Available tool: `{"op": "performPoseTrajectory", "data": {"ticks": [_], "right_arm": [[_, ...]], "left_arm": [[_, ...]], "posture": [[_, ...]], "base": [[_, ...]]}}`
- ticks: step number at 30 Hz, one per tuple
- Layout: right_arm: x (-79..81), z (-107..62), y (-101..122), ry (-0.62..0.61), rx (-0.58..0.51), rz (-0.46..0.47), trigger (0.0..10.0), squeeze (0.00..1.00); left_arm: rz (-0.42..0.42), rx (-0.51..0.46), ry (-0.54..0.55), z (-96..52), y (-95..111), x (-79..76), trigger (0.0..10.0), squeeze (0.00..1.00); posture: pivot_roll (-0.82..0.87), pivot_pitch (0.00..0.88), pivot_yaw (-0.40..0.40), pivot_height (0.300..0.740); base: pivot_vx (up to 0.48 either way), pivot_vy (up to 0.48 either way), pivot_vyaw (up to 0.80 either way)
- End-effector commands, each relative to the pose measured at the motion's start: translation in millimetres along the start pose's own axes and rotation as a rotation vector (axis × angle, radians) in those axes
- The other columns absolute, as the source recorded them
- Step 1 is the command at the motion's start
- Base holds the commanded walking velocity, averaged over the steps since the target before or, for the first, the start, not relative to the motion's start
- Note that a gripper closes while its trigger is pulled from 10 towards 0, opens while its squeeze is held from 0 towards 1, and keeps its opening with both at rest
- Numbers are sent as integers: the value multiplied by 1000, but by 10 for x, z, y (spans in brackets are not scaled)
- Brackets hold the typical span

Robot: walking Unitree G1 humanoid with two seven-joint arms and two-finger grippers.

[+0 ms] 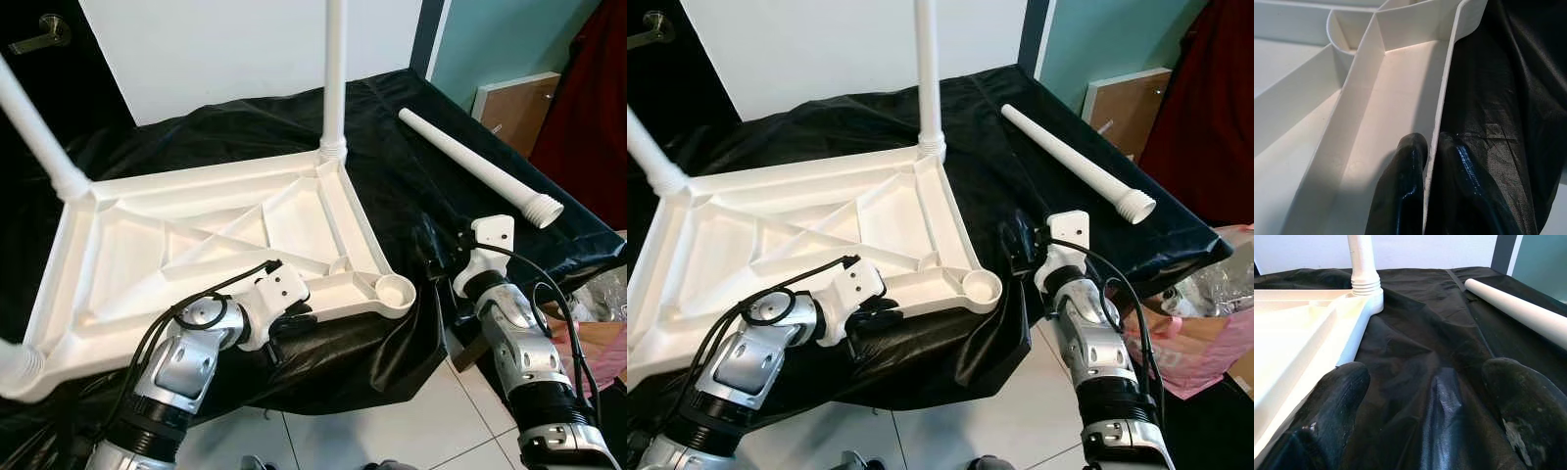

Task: Building children table

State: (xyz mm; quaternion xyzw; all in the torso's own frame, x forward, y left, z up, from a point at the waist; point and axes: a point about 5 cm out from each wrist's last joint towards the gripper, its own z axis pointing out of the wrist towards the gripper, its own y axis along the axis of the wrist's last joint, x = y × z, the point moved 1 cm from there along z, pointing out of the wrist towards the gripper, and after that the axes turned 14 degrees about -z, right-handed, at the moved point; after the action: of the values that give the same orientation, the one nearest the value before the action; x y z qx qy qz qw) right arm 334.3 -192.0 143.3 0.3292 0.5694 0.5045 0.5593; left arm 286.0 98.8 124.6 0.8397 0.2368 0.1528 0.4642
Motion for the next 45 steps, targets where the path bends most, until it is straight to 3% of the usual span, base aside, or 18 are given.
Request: {"op": "performPoseTrajectory", "data": {"ticks": [1,9,10,11,12,14,17,19,22,31,34,40,45], "right_arm": [[16,3,-9,-3,0,6,10000,0],[12,-3,-15,-14,1,7,10000,0],[8,-12,-21,-18,3,9,10000,0],[4,-22,-28,-24,5,11,10000,0],[4,-22,-28,-24,5,11,10000,0],[-1,-33,-31,-30,6,11,10000,0],[-2,-34,-27,-34,3,12,10000,0],[0,-24,10,-41,-14,20,10000,0],[7,-8,79,-52,-47,30,10000,0],[6,-9,142,-97,-74,24,10000,0],[41,-16,153,-118,-72,33,10000,0],[130,-25,148,-106,-68,55,10000,0],[179,-29,141,-92,-67,62,10000,0]], "left_arm": [[-43,5,290,-8,-182,176,10000,1000],[-61,-89,291,12,-34,161,10000,1000],[-61,-140,294,6,50,156,10000,1000],[-63,-216,292,-12,165,140,10000,0],[-63,-216,292,-12,165,140,10000,0],[-73,-360,297,-72,374,123,10000,0],[-82,-421,305,-107,462,126,10000,0],[-132,-534,325,-192,606,166,10000,0],[-148,-612,384,-284,691,227,10000,0],[-194,-637,540,-304,610,371,10000,0],[-308,-663,594,-314,494,450,10000,0],[-366,-663,627,-321,395,498,10000,0],[-336,-658,618,-308,379,495,10000,0]], "posture": [[-46,96,6,740],[-53,97,15,740],[-53,97,15,740],[-53,99,16,740],[-53,99,16,740],[-53,99,16,740],[-52,100,17,740],[-50,99,17,740],[-47,97,16,740],[-47,98,16,740],[-46,96,15,740],[-48,87,13,740],[-48,83,10,740]], "base": [[0,0,0],[0,0,0],[0,0,0],[0,0,0],[0,0,0],[0,0,0],[0,0,0],[0,0,0],[0,0,0],[0,0,0],[0,0,0],[0,0,0],[0,-52,0]]}}
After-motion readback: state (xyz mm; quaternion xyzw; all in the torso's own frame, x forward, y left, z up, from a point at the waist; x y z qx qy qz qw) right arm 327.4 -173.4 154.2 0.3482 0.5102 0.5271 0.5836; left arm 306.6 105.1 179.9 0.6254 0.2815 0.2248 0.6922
